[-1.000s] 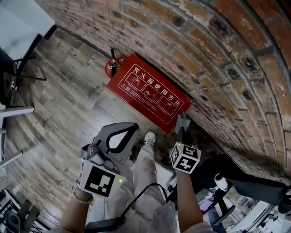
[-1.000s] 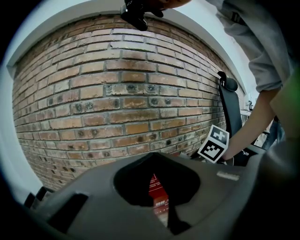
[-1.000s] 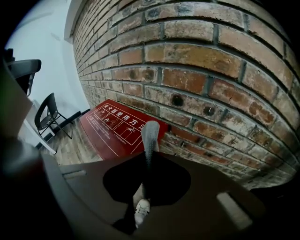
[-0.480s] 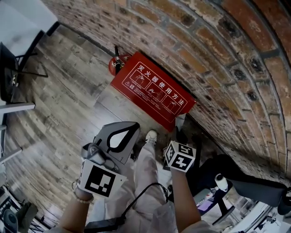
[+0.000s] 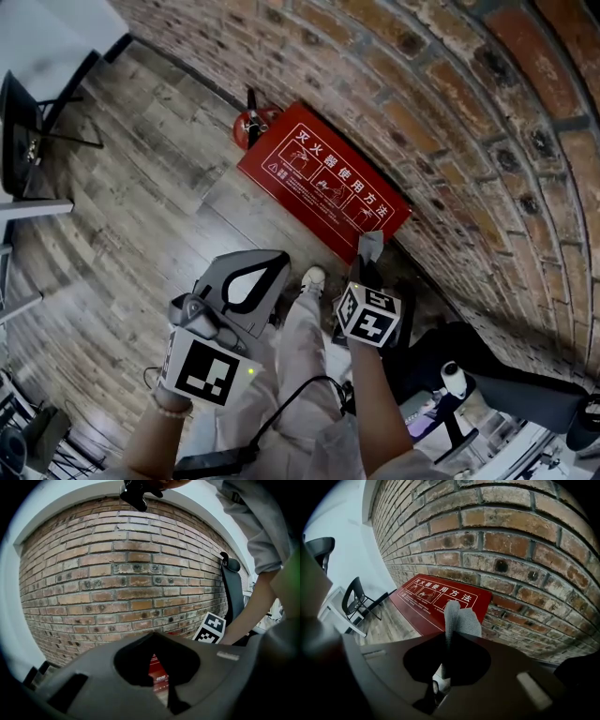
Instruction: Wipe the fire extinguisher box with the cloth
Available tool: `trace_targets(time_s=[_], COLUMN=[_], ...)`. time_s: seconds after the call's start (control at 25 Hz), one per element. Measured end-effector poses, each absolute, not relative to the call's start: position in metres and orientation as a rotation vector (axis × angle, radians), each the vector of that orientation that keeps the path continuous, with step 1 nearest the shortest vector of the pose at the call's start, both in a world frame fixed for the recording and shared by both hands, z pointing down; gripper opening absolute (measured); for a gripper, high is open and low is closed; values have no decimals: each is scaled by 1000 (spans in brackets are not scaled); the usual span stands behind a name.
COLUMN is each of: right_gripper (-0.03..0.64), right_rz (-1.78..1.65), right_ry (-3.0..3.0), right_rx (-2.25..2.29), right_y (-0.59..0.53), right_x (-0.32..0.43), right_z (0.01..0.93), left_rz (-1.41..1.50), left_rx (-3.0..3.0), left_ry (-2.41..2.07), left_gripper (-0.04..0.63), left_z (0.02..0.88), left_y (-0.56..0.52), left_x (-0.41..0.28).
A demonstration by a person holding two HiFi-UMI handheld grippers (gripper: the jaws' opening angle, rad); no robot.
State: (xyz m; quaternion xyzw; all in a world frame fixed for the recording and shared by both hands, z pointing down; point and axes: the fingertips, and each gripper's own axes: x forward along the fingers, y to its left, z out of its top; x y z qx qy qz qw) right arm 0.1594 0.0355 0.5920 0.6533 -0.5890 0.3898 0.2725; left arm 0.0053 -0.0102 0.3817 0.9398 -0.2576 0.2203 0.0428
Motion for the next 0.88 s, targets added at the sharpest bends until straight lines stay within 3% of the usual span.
trace_targets(time_s=[0.88], right_gripper=[18], right_rz=[1028], right_ry=[-1642], right_rx=[1663], right_y=[15], right_x=[127], right_z=[605], left_rz=[664], left_rx=[2839], left_ry=[-860], left_gripper=[-3], left_z=[387], left_y=[-9], left_x=[-16])
